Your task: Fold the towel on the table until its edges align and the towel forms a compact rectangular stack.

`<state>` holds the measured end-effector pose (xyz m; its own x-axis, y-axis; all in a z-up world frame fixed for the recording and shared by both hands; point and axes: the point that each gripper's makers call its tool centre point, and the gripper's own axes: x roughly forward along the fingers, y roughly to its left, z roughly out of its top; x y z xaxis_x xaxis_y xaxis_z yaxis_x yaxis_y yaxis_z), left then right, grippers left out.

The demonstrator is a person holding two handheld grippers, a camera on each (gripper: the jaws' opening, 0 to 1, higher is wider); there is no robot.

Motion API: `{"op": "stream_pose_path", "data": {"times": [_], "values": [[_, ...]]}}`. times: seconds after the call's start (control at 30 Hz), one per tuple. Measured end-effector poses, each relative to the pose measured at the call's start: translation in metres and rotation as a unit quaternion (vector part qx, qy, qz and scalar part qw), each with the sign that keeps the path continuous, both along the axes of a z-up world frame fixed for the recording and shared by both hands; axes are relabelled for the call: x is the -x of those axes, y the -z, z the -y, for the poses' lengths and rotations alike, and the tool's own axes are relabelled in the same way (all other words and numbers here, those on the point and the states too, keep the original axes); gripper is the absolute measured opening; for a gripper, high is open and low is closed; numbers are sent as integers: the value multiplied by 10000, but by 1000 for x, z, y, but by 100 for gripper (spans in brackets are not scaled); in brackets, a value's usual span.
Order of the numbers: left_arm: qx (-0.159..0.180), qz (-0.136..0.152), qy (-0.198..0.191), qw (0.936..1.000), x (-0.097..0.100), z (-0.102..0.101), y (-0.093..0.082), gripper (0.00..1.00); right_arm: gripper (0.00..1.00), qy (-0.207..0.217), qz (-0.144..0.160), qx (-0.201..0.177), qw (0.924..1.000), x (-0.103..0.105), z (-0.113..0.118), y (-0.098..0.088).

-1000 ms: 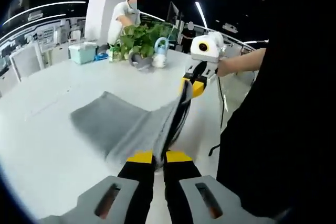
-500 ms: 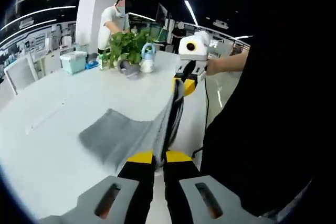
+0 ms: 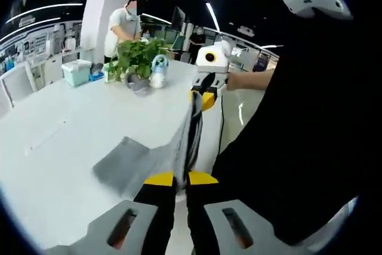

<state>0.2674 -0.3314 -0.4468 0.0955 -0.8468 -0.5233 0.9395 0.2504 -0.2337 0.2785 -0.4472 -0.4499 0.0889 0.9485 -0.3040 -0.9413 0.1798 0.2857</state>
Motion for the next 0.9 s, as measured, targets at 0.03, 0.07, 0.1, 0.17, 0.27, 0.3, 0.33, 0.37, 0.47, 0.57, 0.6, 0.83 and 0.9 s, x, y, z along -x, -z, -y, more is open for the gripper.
{"op": "stream_pose_path", "data": {"times": [0.03,0.07,0.1,0.17,0.27,0.3,0.33,0.37,0.47,0.57,0.6,0.83,0.9], "values": [[33,-18,36,10000,1,1,-2,6,2,1,0,-2,10000,0,1,-2],[61,-61,65,9999,2,2,-5,6,2,-11,-24,-17,10000,1,2,-5],[77,-87,95,9999,4,3,-7,6,2,-8,-30,-19,10000,2,2,-6],[104,-126,148,9998,6,6,-11,6,2,-4,-33,-13,10000,2,3,-9],[99,-163,220,9996,8,9,-12,6,2,5,-65,-18,10000,3,4,-10],[96,-175,241,9995,7,9,-11,6,2,11,-101,-2,9999,3,5,-9],[86,-209,260,9994,7,10,-9,6,2,32,-153,15,9999,2,5,-8],[74,-247,270,9993,7,10,-7,6,2,47,-206,40,9998,1,5,-5],[38,-388,215,9990,3,10,0,6,2,86,-372,61,9993,1,5,1],[44,-502,123,9987,-3,8,6,6,2,150,-585,79,9981,-2,5,9],[44,-625,88,9980,-6,8,9,6,2,213,-714,104,9972,-4,6,12],[-65,-1050,-36,9944,-27,6,39,6,2,394,-1510,254,9874,-20,5,40],[-199,-1116,-51,9935,-34,5,48,6,2,375,-1708,253,9843,-26,6,50]]}}
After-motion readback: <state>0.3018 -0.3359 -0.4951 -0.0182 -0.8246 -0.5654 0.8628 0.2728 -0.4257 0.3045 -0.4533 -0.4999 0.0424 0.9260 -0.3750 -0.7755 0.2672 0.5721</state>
